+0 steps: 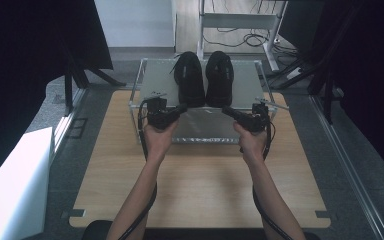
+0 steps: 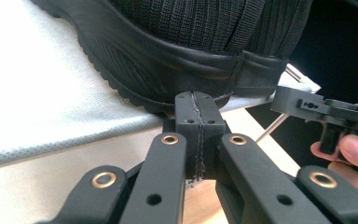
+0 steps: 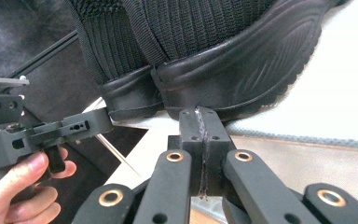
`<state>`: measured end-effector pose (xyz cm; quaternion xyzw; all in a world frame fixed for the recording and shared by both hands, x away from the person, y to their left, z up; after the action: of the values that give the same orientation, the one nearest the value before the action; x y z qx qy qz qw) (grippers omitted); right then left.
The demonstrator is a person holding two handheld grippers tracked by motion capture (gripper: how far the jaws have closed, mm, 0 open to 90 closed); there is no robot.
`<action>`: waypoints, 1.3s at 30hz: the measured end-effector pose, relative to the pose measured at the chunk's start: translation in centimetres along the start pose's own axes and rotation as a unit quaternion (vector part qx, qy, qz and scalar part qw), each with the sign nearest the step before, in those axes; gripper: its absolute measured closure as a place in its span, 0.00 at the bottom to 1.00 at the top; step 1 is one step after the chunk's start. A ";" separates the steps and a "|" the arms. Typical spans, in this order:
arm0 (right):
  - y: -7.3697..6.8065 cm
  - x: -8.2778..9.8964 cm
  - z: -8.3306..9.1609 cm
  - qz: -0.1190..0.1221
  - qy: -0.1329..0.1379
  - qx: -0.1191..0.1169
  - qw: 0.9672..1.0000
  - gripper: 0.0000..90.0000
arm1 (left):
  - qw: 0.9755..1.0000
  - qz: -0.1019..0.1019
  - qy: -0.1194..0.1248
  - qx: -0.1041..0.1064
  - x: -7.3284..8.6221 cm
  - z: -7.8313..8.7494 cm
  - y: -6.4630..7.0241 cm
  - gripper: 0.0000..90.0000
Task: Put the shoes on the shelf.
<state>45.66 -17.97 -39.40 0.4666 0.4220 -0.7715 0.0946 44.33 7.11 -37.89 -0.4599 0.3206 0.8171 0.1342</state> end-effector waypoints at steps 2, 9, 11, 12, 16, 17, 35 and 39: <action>0.1 -0.1 -0.1 -0.005 -0.001 0.001 1.000 1.00 | 1.000 0.005 0.002 0.002 0.0 -0.1 -0.1 1.00; 0.5 -0.1 -0.5 -0.015 -0.002 -0.002 1.000 1.00 | 1.000 0.007 -0.002 -0.010 -0.2 -0.7 -0.4 1.00; 0.5 -0.2 -0.6 -0.014 -0.003 -0.001 1.000 1.00 | 1.000 0.012 0.000 -0.005 -0.3 -0.7 -0.4 1.00; 0.4 -0.3 -0.6 -0.015 -0.004 -0.001 1.000 1.00 | 1.000 0.008 -0.001 -0.007 -0.3 -0.7 -0.3 1.00; 0.3 -0.4 -0.6 -0.012 -0.007 -0.001 1.000 1.00 | 1.000 0.008 0.001 -0.004 -0.2 -0.6 -0.2 1.00; 0.3 -0.4 -0.5 -0.010 -0.006 0.000 1.000 1.00 | 1.000 0.012 0.003 0.002 -0.1 -0.6 -0.1 1.00; -0.4 1.0 2.0 0.042 -0.032 -0.011 0.999 0.60 | 0.999 -0.038 -0.014 0.002 2.5 2.0 0.1 0.47; -0.2 1.5 2.9 0.068 -0.041 -0.004 0.997 0.53 | 0.999 -0.041 -0.018 -0.011 3.5 3.0 -0.3 0.32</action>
<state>42.87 -19.58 -39.88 0.4616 0.3881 -0.7801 0.1664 40.61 8.97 -39.82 -0.4591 0.2899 0.8228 0.1678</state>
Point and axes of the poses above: each handheld gripper's, and its own axes: z roughly backward along the jaws, x roughly out of its underside, y roughly to its right, the point moved 4 cm from there along -z, roughly forward along the jaws
